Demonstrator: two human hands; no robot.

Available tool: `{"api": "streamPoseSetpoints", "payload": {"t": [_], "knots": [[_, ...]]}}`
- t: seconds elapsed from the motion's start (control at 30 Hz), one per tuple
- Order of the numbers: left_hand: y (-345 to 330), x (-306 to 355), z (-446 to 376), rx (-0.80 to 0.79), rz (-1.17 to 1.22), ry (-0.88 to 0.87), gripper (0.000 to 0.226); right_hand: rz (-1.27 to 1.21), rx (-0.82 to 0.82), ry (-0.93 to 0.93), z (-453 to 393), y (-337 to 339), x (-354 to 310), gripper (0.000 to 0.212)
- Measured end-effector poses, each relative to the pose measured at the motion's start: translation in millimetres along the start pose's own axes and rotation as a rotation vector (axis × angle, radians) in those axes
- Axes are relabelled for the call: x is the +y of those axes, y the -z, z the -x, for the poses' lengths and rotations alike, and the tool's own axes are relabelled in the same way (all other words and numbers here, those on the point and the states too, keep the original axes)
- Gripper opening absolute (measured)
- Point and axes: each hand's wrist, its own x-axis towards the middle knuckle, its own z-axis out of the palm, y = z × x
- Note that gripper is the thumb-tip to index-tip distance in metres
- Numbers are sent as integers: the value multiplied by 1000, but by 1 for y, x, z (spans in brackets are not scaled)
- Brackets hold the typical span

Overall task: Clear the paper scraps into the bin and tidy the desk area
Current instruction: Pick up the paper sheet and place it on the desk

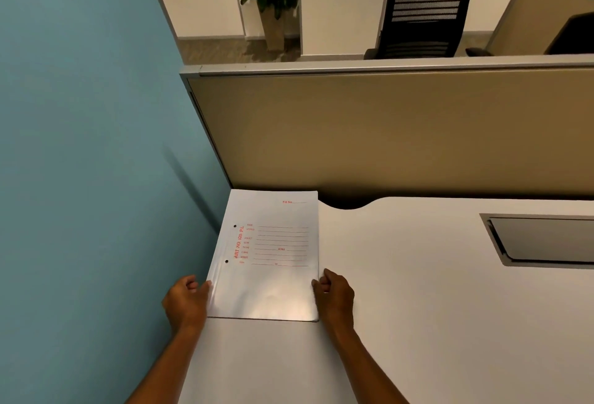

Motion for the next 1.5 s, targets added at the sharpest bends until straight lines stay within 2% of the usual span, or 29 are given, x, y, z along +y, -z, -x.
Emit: {"api": "streamPoseSetpoints", "payload": {"t": [0.1, 0.23, 0.37, 0.43, 0.53, 0.83, 1.27, 1.5], "knots": [[8, -2, 16, -22, 4, -32, 29, 18, 30, 0, 15, 11, 9, 24], [19, -10, 51, -97, 16, -100, 26, 41, 26, -40, 48, 33, 27, 28], [32, -21, 96, -192, 89, -122, 18, -36, 34, -103, 95, 52, 44, 10], [37, -31, 120, -238, 101, -128, 12, -108, 41, -163, 119, 59, 54, 28], [55, -47, 163, -314, 154, -106, 6, -169, 39, -193, 166, 73, 62, 31], [129, -95, 285, -396, 265, -119, 10, -260, 117, -123, 311, 104, 95, 24], [247, -203, 477, -523, 372, -193, 11, -333, 265, -60, 558, 169, 173, 18], [292, -211, 567, -601, 401, -306, 12, -400, 329, 2, 653, 224, 194, 22]]}}
